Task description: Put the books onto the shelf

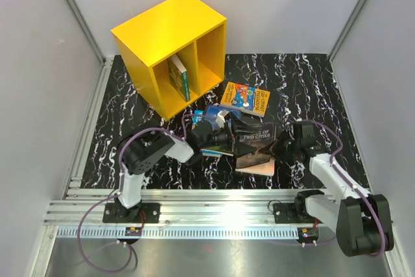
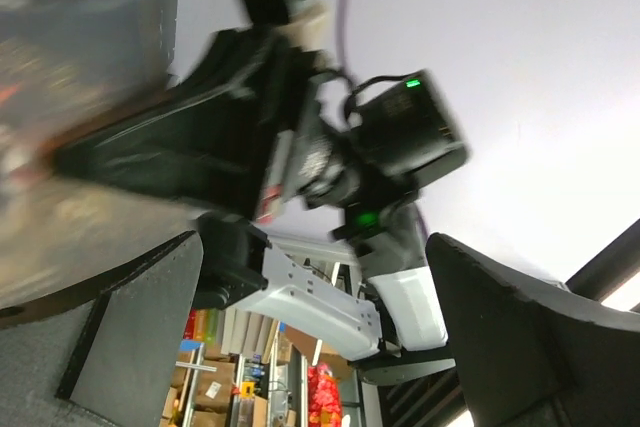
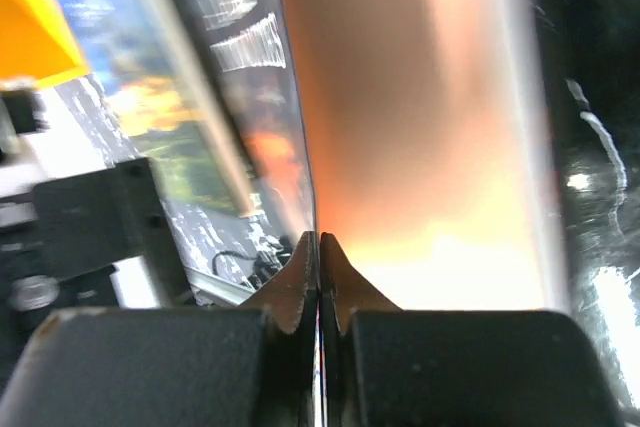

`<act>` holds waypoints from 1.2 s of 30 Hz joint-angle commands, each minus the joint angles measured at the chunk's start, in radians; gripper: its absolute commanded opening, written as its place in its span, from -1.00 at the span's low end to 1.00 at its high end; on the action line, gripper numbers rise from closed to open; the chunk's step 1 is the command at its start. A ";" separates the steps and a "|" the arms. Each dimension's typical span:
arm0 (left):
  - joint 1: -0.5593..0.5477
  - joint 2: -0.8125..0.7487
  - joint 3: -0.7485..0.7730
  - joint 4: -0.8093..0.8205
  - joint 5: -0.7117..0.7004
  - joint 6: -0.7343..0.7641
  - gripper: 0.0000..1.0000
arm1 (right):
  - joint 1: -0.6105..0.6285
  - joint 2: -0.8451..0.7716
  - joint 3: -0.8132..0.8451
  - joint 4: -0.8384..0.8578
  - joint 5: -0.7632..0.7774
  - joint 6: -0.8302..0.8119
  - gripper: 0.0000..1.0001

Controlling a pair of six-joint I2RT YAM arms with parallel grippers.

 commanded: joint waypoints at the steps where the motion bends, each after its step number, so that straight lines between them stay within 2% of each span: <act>1: 0.012 -0.118 -0.041 -0.109 0.054 0.096 0.97 | 0.002 -0.067 0.199 -0.164 0.106 -0.100 -1.00; 3: 0.027 -0.180 -0.047 -0.191 0.079 0.153 0.97 | 0.002 -0.072 0.333 -0.279 0.123 -0.137 -1.00; 5: 0.044 -0.232 -0.035 -0.343 0.108 0.248 0.97 | 0.002 -0.060 0.426 -0.368 0.129 -0.160 -1.00; 6: 0.050 -0.251 -0.018 -0.407 0.119 0.338 0.97 | 0.002 -0.040 0.511 -0.395 0.131 -0.183 -1.00; 7: 0.058 -0.265 0.017 -0.553 0.123 0.387 0.97 | 0.000 -0.031 0.551 -0.422 0.134 -0.191 -1.00; 10: 0.053 -0.285 0.091 -0.821 0.106 0.576 0.97 | 0.000 0.003 0.656 -0.486 0.126 -0.216 -1.00; 11: 0.050 -0.279 0.113 -0.837 0.094 0.598 0.97 | 0.002 0.006 0.667 -0.494 0.123 -0.220 -1.00; 12: 0.049 -0.262 0.111 -0.825 0.093 0.596 0.97 | 0.002 0.008 0.679 -0.498 0.117 -0.220 -1.00; 15: 0.047 -0.215 0.045 -0.629 0.083 0.499 0.97 | 0.002 0.005 0.694 -0.526 0.094 -0.219 -1.00; 16: 0.047 -0.167 0.028 -0.498 0.071 0.466 0.97 | 0.000 0.000 0.699 -0.540 0.083 -0.216 -1.00; 18: 0.049 -0.107 -0.010 -0.365 0.059 0.365 0.97 | 0.002 -0.032 0.693 -0.538 0.064 -0.196 -1.00; 19: 0.046 -0.045 -0.021 -0.211 0.054 0.325 0.97 | 0.002 -0.046 0.687 -0.532 0.035 -0.190 -1.00; 21: 0.044 0.019 -0.049 -0.065 0.031 0.218 0.98 | 0.002 -0.092 0.650 -0.511 0.001 -0.159 -1.00; 22: 0.044 0.046 -0.056 0.074 0.021 0.185 0.97 | 0.002 -0.109 0.635 -0.497 -0.040 -0.147 -1.00; 24: 0.041 0.134 -0.064 0.192 -0.013 0.110 0.97 | 0.002 -0.167 0.555 -0.436 -0.085 -0.076 -1.00; 25: 0.032 0.164 -0.064 0.283 -0.030 0.092 0.97 | 0.002 -0.192 0.515 -0.352 -0.134 -0.041 -1.00; 29: 0.000 0.264 -0.034 0.393 -0.061 0.041 0.97 | 0.002 -0.331 0.244 -0.123 -0.177 0.219 -1.00; 33: -0.051 0.258 -0.003 0.292 -0.059 0.076 0.97 | 0.002 -0.457 0.095 0.021 -0.159 0.353 -1.00; 36: -0.069 0.241 -0.001 0.211 -0.061 0.093 0.98 | 0.002 -0.503 0.055 -0.003 -0.153 0.346 -1.00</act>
